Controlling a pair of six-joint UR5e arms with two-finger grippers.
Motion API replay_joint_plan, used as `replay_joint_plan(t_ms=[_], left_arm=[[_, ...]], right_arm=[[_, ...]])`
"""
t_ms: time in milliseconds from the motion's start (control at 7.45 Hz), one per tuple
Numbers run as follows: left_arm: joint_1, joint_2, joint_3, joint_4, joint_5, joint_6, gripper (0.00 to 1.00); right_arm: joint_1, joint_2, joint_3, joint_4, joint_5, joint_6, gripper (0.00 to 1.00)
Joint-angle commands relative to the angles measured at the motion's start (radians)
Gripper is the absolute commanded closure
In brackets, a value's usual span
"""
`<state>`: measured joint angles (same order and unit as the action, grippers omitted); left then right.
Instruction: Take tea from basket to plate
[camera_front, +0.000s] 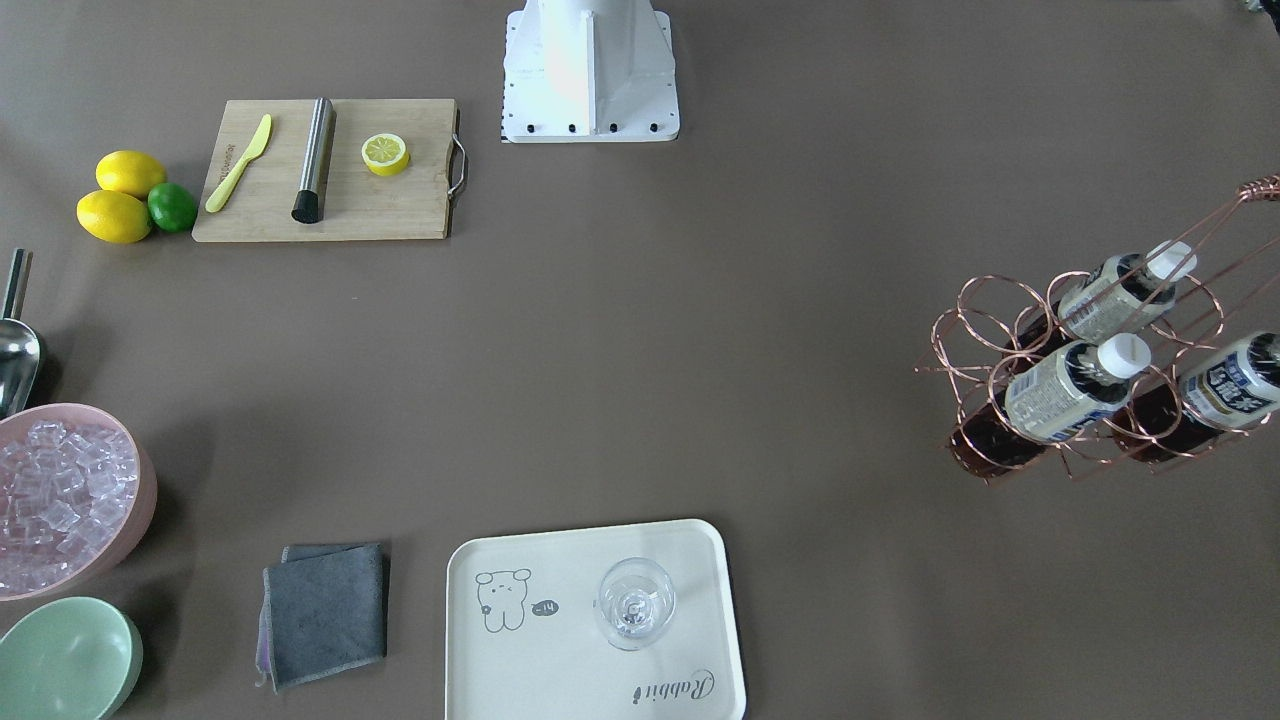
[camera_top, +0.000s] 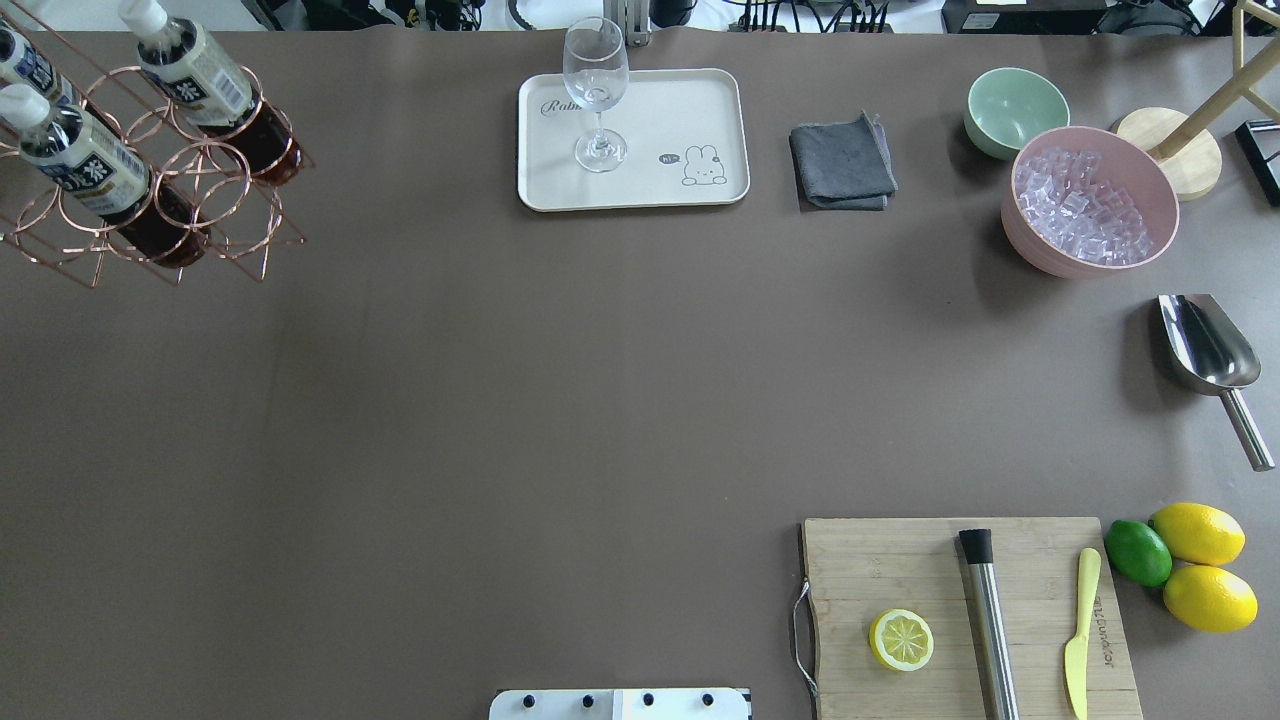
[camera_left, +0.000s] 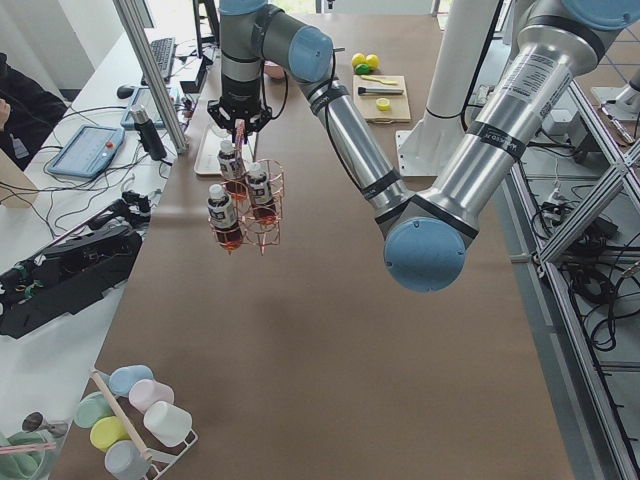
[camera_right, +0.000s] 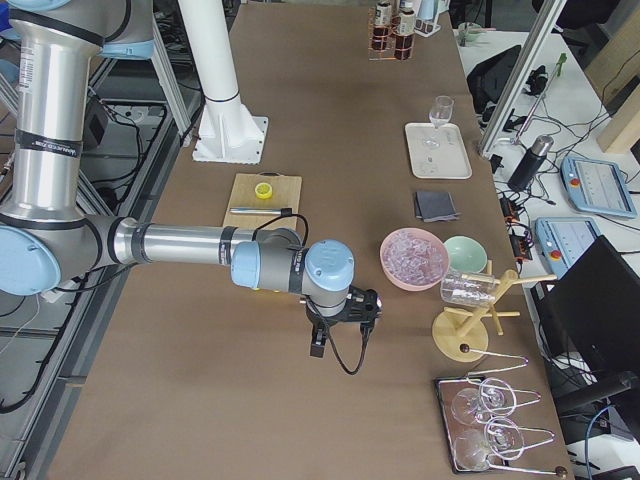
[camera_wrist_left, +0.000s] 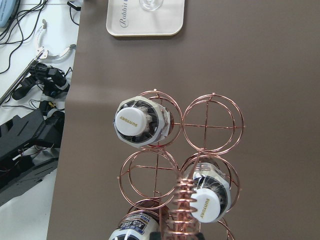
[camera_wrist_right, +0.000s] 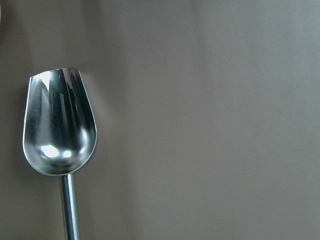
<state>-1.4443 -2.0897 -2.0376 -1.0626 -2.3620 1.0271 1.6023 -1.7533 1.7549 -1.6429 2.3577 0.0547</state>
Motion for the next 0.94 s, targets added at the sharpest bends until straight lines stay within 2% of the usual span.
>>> replay_joint_plan(t_ms=[0, 268, 537, 805], left_arm=[[0.137, -0.007, -0.023, -0.008, -0.040, -0.033, 1.00], [0.243, -0.061, -0.071, -0.011, -0.056, -0.161, 1.00], [0.351, -0.134, -0.070, -0.043, -0.051, -0.325, 1.00], [0.499, -0.214, -0.059, -0.054, 0.001, -0.482, 1.00]], right_arm=[[-0.001, 0.000, 0.000, 0.000, 0.000, 0.000, 0.00], [-0.001, 0.000, -0.005, 0.000, -0.001, -0.001, 0.00], [-0.001, 0.000, -0.018, 0.000, -0.002, -0.001, 0.00], [-0.001, 0.000, -0.024, 0.000, -0.002, -0.001, 0.00]])
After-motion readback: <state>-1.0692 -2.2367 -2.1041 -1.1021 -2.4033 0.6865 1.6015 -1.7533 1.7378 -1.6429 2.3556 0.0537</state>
